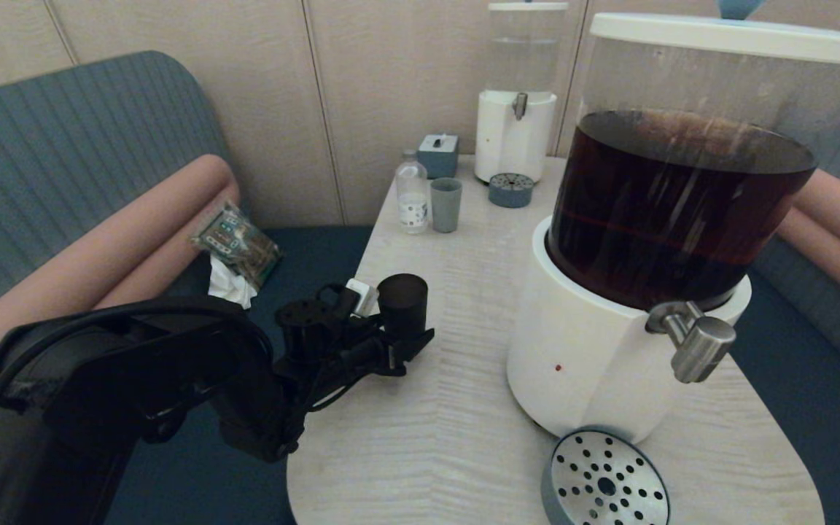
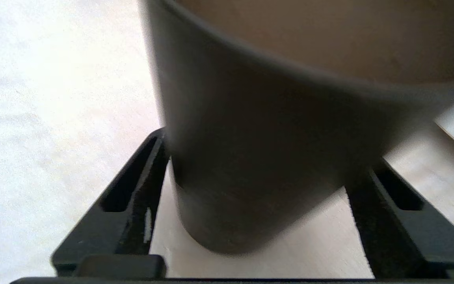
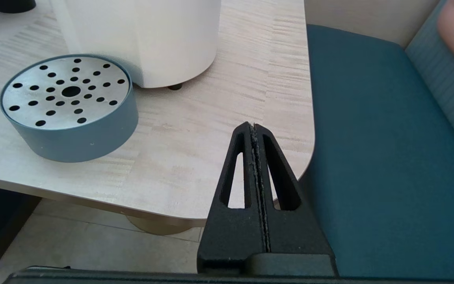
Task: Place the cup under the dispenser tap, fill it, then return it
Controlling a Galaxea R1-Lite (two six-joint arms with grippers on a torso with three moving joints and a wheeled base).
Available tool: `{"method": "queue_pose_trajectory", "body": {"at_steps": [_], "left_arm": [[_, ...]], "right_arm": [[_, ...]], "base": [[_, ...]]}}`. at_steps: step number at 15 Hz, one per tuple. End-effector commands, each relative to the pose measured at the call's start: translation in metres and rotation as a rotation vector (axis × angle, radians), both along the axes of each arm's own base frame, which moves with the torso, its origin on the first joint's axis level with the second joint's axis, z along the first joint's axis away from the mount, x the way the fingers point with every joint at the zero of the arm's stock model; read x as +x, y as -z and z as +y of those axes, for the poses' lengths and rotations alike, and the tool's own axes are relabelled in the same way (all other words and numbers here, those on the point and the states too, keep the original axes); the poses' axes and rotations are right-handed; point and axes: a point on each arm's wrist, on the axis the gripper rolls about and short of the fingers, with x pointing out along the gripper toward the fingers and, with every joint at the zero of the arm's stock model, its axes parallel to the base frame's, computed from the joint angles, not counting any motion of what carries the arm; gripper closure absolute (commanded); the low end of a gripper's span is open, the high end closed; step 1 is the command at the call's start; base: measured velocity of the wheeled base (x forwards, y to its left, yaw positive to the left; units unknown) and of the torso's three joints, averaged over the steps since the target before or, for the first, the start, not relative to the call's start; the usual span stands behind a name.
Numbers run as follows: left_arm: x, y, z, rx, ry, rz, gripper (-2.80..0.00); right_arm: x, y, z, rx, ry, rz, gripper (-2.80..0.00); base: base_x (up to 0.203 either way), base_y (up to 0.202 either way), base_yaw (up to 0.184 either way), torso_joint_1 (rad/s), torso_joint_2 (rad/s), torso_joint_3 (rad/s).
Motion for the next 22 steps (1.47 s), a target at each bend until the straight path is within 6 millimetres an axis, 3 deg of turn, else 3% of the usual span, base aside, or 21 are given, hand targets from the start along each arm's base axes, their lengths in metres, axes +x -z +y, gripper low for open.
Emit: {"method": "queue_pose_trajectory", "body": {"at_steps": [1,4,7,14,15,18,22], "left_arm": [[-0.008,-0.010,0.003,-0.004,0.003,-0.012,-2.80],[-0.041,-0.031,0.016,0.009,0.009,0.008,-2.80],[-0.090,-0.064,0.035,0.010,0.015,-0.005,-2.80],[-0.225,-0.135,0.088,-0.073,0.013,-0.214,-2.80],[-0.241,-0.139,0.095,-0.086,0.008,-0.250,0.00],[-0.274,-0.147,0.112,-0.125,-0.027,-0.332,0.00],[-0.301,-0.192,0.133,-0.188,-0.141,-0.557,0.00]], "right_arm": [[0.000,0.000,0.000,-0.001,-0.001,-0.001,0.00],[0.000,0.000,0.000,-0.001,-0.001,-0.001,0.00],[0.000,0.000,0.000,-0.001,-0.001,0.000,0.00],[0.000,0.000,0.000,-0.001,-0.001,-0.001,0.00],[0.000,0.000,0.000,-0.001,-0.001,0.000,0.00],[0.000,0.000,0.000,-0.001,-0.001,-0.001,0.00],[0.000,0.000,0.000,-0.001,-0.001,-0.001,0.00]], "base": [[0.000,0.000,0.000,0.000,0.00,0.000],[0.000,0.000,0.000,0.000,0.00,0.000],[0.000,0.000,0.000,0.000,0.00,0.000],[0.000,0.000,0.000,0.000,0.00,0.000],[0.000,0.000,0.000,0.000,0.00,0.000],[0.000,0.000,0.000,0.000,0.00,0.000],[0.000,0.000,0.000,0.000,0.00,0.000]]}}
